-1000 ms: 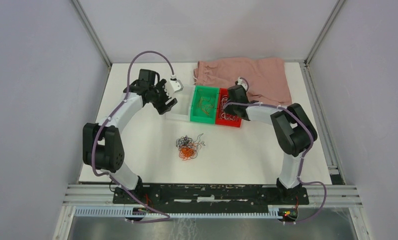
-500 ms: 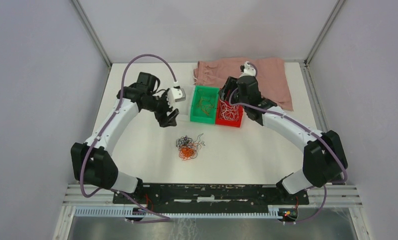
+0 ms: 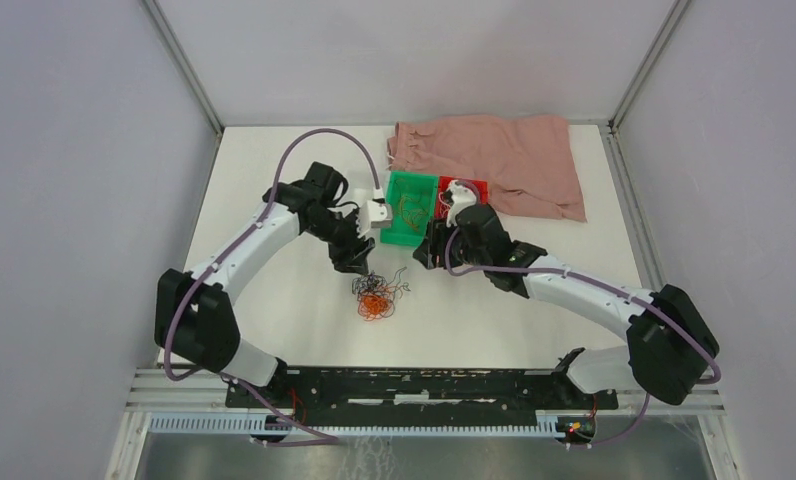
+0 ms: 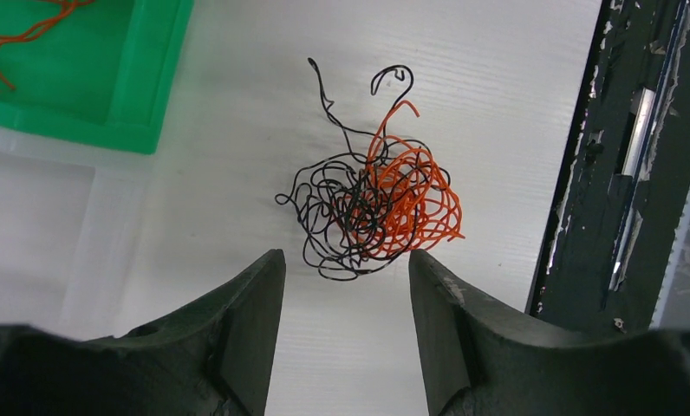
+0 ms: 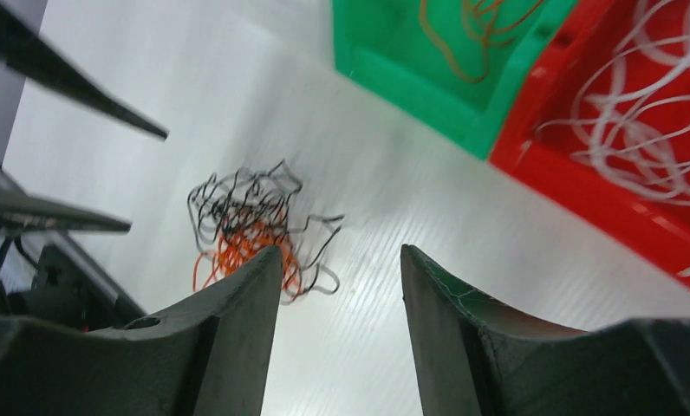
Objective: Untangle the cables
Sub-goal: Untie the cable.
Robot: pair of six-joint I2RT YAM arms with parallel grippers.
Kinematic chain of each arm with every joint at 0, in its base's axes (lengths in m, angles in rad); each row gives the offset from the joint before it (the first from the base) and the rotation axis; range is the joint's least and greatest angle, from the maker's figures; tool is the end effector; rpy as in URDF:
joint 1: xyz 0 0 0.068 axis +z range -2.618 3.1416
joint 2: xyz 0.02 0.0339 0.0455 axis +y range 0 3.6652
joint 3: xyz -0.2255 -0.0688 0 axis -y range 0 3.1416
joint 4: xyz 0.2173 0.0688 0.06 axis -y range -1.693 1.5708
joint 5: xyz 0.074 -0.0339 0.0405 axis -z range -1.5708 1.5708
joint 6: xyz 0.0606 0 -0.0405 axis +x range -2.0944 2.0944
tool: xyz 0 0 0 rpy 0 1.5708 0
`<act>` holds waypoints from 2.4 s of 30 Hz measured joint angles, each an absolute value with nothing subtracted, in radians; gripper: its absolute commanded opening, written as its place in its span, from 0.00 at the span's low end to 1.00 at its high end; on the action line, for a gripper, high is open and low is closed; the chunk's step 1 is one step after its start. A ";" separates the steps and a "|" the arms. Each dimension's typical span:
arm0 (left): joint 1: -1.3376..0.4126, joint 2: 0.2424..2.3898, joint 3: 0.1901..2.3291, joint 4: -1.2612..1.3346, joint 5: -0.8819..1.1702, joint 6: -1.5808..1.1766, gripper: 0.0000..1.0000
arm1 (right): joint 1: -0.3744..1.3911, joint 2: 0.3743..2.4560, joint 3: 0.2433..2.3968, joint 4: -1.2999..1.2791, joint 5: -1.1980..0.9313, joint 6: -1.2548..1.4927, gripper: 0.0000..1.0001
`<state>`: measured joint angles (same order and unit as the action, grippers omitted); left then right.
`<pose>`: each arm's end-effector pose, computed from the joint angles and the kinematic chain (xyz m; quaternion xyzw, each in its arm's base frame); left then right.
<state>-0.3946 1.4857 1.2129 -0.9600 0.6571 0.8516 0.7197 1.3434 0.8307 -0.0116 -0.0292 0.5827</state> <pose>0.2320 -0.1367 0.2223 0.5885 0.7260 -0.2737 0.2271 0.2278 0.2020 0.2115 -0.0666 0.8636 0.3129 0.3897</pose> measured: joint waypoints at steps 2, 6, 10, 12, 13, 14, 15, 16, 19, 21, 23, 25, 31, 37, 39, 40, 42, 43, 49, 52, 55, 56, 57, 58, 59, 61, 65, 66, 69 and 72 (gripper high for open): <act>-0.410 1.497 1.204 -0.947 0.657 0.852 0.55 | 0.753 1.343 0.805 -0.014 -0.052 0.581 0.56; -0.439 1.543 1.197 -0.931 0.654 0.858 0.52 | 0.785 1.333 0.775 -0.025 -0.075 0.578 0.54; -0.451 1.596 1.197 -0.924 0.652 0.884 0.49 | 0.783 1.243 0.725 -0.049 -0.070 0.577 0.53; -0.459 1.625 1.198 -0.923 0.649 0.897 0.48 | 0.783 1.172 0.699 -0.070 -0.065 0.574 0.55; -0.465 1.639 1.198 -0.920 0.645 0.901 0.47 | 0.783 1.148 0.690 -0.076 -0.062 0.574 0.56; -0.473 1.649 1.198 -0.919 0.638 0.905 0.47 | 0.783 1.126 0.682 -0.081 -0.060 0.574 0.56; -0.482 1.657 1.199 -0.917 0.634 0.907 0.46 | 0.783 1.110 0.673 -0.083 -0.061 0.574 0.57; -0.491 1.661 1.199 -0.917 0.632 0.908 0.43 | 0.783 1.102 0.665 -0.083 -0.065 0.579 0.57; -0.507 1.662 1.199 -0.917 0.630 0.910 0.31 | 0.783 1.130 0.644 -0.053 -0.092 0.601 0.57; -0.511 1.662 1.199 -0.917 0.627 0.912 0.22 | 0.783 1.190 0.641 -0.018 -0.119 0.618 0.56; -0.512 1.655 1.195 -0.913 0.615 0.917 0.14 | 0.783 1.272 0.641 0.031 -0.149 0.637 0.54; -0.512 1.634 1.180 -0.910 0.601 0.924 0.08 | 0.783 1.348 0.641 0.078 -0.180 0.659 0.52; -0.512 1.560 1.145 -0.909 0.568 0.932 0.03 | 0.783 1.479 0.658 0.208 -0.236 0.709 0.43; -0.511 1.520 1.168 -0.919 0.553 0.931 0.03 | 0.783 1.496 0.660 0.325 -0.240 0.755 0.47; -0.511 1.503 1.191 -0.931 0.554 0.931 0.03 | 0.783 1.496 0.660 0.347 -0.237 0.759 0.49; -0.511 1.489 1.201 -0.938 0.556 0.931 0.03 | 0.783 1.495 0.660 0.355 -0.234 0.759 0.50; -0.511 1.449 1.208 -0.952 0.555 0.931 0.03 | 0.783 1.483 0.660 0.357 -0.225 0.751 0.53; -0.511 1.422 1.208 -0.964 0.555 0.931 0.03 | 0.783 1.472 0.660 0.354 -0.219 0.743 0.54; -0.511 1.292 1.212 -1.026 0.549 0.932 0.03 | 0.783 1.434 0.709 0.316 -0.202 0.696 0.58; -0.511 1.261 1.224 -1.053 0.547 0.932 0.03 | 0.783 1.457 0.741 0.324 -0.226 0.688 0.58; -0.511 1.253 1.242 -1.074 0.546 0.932 0.03 | 0.786 1.493 0.754 0.359 -0.257 0.687 0.59; -0.511 1.253 1.248 -1.079 0.546 0.932 0.03 | 0.786 1.502 0.753 0.371 -0.266 0.687 0.59; -0.511 1.252 1.256 -1.084 0.544 0.932 0.03 | 0.793 1.510 0.753 0.386 -0.274 0.687 0.59; -0.511 1.250 1.263 -1.090 0.543 0.933 0.03 | 0.798 1.516 0.754 0.400 -0.282 0.686 0.59; -0.511 1.248 1.270 -1.095 0.543 0.935 0.03 | 0.804 1.520 0.754 0.408 -0.288 0.685 0.59; -0.511 1.240 1.285 -1.108 0.544 0.946 0.03 | 0.819 1.530 0.754 0.423 -0.297 0.681 0.59; -0.511 1.213 1.315 -1.141 0.545 0.988 0.03 | 0.839 1.557 0.767 0.442 -0.303 0.674 0.59; -0.511 1.208 1.322 -1.151 0.546 0.997 0.03 | 0.842 1.567 0.772 0.450 -0.302 0.676 0.59; -0.510 1.197 1.348 -1.185 0.553 1.033 0.03 | 0.844 1.598 0.784 0.490 -0.301 0.695 0.59; -0.510 1.181 1.359 -1.205 0.558 1.059 0.03 | 0.849 1.623 0.786 0.545 -0.295 0.723 0.59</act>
